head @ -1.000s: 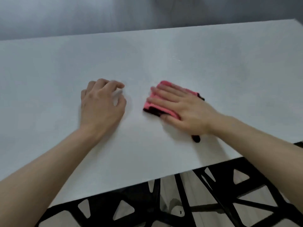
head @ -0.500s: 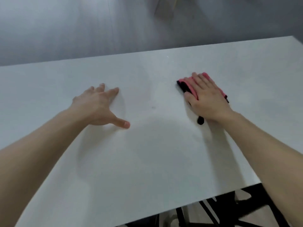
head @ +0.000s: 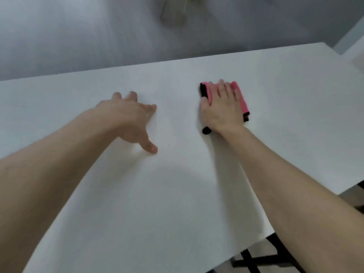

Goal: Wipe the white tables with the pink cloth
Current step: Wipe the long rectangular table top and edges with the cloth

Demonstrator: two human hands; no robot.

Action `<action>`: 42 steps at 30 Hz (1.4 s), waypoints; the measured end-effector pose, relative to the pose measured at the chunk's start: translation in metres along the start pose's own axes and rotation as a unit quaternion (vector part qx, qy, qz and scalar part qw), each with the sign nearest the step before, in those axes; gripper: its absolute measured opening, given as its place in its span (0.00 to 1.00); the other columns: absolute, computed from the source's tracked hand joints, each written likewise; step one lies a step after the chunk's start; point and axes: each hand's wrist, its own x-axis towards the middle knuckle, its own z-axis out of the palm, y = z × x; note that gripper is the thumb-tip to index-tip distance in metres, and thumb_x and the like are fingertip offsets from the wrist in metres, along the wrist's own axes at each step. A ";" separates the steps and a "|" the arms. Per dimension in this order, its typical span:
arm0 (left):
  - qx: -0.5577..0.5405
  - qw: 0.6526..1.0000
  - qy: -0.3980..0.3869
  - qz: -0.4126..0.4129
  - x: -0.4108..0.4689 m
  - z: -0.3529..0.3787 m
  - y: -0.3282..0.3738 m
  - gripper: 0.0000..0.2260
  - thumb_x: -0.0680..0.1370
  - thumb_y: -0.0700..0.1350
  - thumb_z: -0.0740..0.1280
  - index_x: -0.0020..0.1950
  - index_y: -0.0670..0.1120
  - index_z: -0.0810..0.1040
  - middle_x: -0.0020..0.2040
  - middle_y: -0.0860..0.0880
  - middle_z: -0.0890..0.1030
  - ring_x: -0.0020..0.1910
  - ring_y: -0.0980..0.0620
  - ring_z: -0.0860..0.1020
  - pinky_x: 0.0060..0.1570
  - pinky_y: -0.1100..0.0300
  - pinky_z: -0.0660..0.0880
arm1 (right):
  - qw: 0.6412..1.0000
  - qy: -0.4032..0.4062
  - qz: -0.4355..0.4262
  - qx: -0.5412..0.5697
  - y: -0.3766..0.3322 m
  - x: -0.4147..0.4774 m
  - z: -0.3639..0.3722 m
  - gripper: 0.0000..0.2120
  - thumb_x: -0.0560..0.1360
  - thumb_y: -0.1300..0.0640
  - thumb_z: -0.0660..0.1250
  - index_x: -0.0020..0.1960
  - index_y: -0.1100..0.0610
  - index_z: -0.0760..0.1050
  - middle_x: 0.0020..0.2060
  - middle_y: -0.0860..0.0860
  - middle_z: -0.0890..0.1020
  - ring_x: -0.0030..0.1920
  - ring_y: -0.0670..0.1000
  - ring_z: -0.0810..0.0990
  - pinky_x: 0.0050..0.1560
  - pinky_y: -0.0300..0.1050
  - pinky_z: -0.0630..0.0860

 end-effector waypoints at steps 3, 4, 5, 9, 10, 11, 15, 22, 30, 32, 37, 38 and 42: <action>0.066 0.997 0.004 0.024 0.004 0.002 -0.004 0.58 0.66 0.78 0.74 0.87 0.67 0.45 0.77 0.47 0.62 0.75 0.39 0.65 0.67 0.41 0.76 | 0.938 -0.063 -0.339 0.021 -0.040 -0.040 -0.002 0.29 0.87 0.45 0.51 0.88 0.47 0.55 0.87 0.49 0.55 0.87 0.49 0.49 0.86 0.49 0.40; 0.068 0.997 0.008 0.031 0.005 0.004 -0.006 0.58 0.67 0.78 0.74 0.87 0.66 0.45 0.77 0.47 0.62 0.75 0.39 0.65 0.66 0.42 0.76 | 0.920 -0.059 -0.387 0.018 -0.026 -0.033 -0.006 0.28 0.87 0.47 0.53 0.87 0.47 0.59 0.86 0.48 0.61 0.87 0.49 0.53 0.86 0.48 0.43; 0.060 0.997 0.012 0.036 0.005 0.007 -0.007 0.58 0.67 0.78 0.74 0.87 0.66 0.45 0.78 0.47 0.61 0.76 0.39 0.64 0.67 0.41 0.76 | 0.928 -0.037 -0.369 0.015 -0.004 -0.016 -0.008 0.28 0.85 0.49 0.54 0.84 0.47 0.64 0.84 0.49 0.67 0.86 0.51 0.58 0.86 0.47 0.47; 0.034 0.998 0.022 0.038 0.005 0.005 -0.006 0.59 0.62 0.75 0.80 0.86 0.64 0.54 0.75 0.48 0.66 0.73 0.40 0.67 0.63 0.44 0.76 | 0.996 0.012 0.090 0.006 0.021 0.036 -0.001 0.34 0.81 0.44 0.46 0.86 0.50 0.59 0.86 0.55 0.59 0.87 0.55 0.53 0.86 0.55 0.42; 0.029 0.999 0.026 0.033 0.007 0.002 -0.001 0.59 0.59 0.73 0.82 0.84 0.63 0.58 0.72 0.47 0.68 0.71 0.39 0.70 0.60 0.46 0.76 | 0.998 0.018 0.055 0.002 -0.001 0.027 0.004 0.34 0.82 0.44 0.45 0.87 0.50 0.58 0.87 0.55 0.57 0.87 0.54 0.51 0.86 0.56 0.40; 0.032 0.999 0.028 0.029 0.009 -0.002 0.004 0.59 0.57 0.71 0.85 0.82 0.60 0.61 0.69 0.47 0.69 0.68 0.39 0.72 0.58 0.47 0.74 | 0.999 0.007 -0.050 0.007 -0.019 0.014 0.007 0.33 0.83 0.43 0.47 0.87 0.49 0.57 0.87 0.54 0.56 0.87 0.53 0.50 0.86 0.55 0.39; 0.033 0.999 0.019 0.011 0.013 -0.010 0.012 0.62 0.53 0.66 0.88 0.80 0.54 0.62 0.66 0.44 0.70 0.63 0.39 0.74 0.58 0.47 0.76 | 0.933 -0.061 -0.354 -0.002 0.017 0.001 -0.007 0.31 0.84 0.42 0.51 0.87 0.46 0.57 0.87 0.48 0.56 0.87 0.47 0.49 0.87 0.49 0.40; 0.025 0.999 0.011 -0.018 0.012 -0.008 0.014 0.66 0.54 0.66 0.88 0.85 0.60 0.58 0.68 0.47 0.68 0.65 0.41 0.72 0.53 0.50 0.71 | 0.999 -0.007 -0.032 0.041 -0.041 0.045 0.012 0.33 0.85 0.43 0.49 0.88 0.51 0.54 0.88 0.55 0.52 0.87 0.56 0.47 0.86 0.58 0.39; -0.048 0.992 -0.042 -0.105 0.006 -0.014 0.043 0.71 0.58 0.65 0.88 0.89 0.59 0.44 0.75 0.45 0.61 0.72 0.37 0.69 0.65 0.43 0.77 | 0.998 -0.023 -0.062 0.002 0.074 0.092 -0.007 0.35 0.82 0.39 0.44 0.88 0.47 0.55 0.88 0.51 0.54 0.87 0.52 0.48 0.86 0.54 0.39; -0.061 0.990 -0.047 -0.121 0.006 -0.012 0.048 0.72 0.58 0.64 0.88 0.89 0.58 0.44 0.76 0.44 0.61 0.72 0.37 0.69 0.67 0.41 0.78 | 0.998 0.004 0.067 0.021 0.046 0.108 0.002 0.34 0.84 0.41 0.47 0.88 0.51 0.55 0.87 0.56 0.54 0.87 0.58 0.48 0.86 0.59 0.40; -0.062 0.986 -0.055 -0.142 0.008 -0.013 0.051 0.74 0.55 0.65 0.89 0.88 0.61 0.42 0.75 0.45 0.61 0.69 0.39 0.73 0.66 0.43 0.79 | 0.923 -0.100 -0.370 0.040 -0.051 0.089 0.003 0.30 0.86 0.40 0.51 0.87 0.45 0.56 0.88 0.48 0.53 0.87 0.50 0.47 0.86 0.52 0.37; -0.065 0.986 -0.057 -0.142 0.009 -0.014 0.051 0.74 0.55 0.64 0.89 0.88 0.61 0.42 0.75 0.45 0.61 0.69 0.39 0.73 0.67 0.43 0.78 | 0.917 -0.089 -0.387 0.037 -0.033 0.100 0.003 0.31 0.86 0.39 0.50 0.87 0.44 0.58 0.87 0.47 0.55 0.87 0.49 0.48 0.86 0.51 0.38; -0.070 0.987 -0.049 -0.137 0.008 -0.012 0.052 0.73 0.56 0.62 0.89 0.89 0.60 0.44 0.75 0.45 0.61 0.71 0.39 0.71 0.67 0.43 0.78 | 1.000 0.008 0.001 0.030 0.081 0.147 0.004 0.34 0.82 0.39 0.49 0.86 0.50 0.61 0.86 0.55 0.60 0.86 0.58 0.53 0.86 0.57 0.43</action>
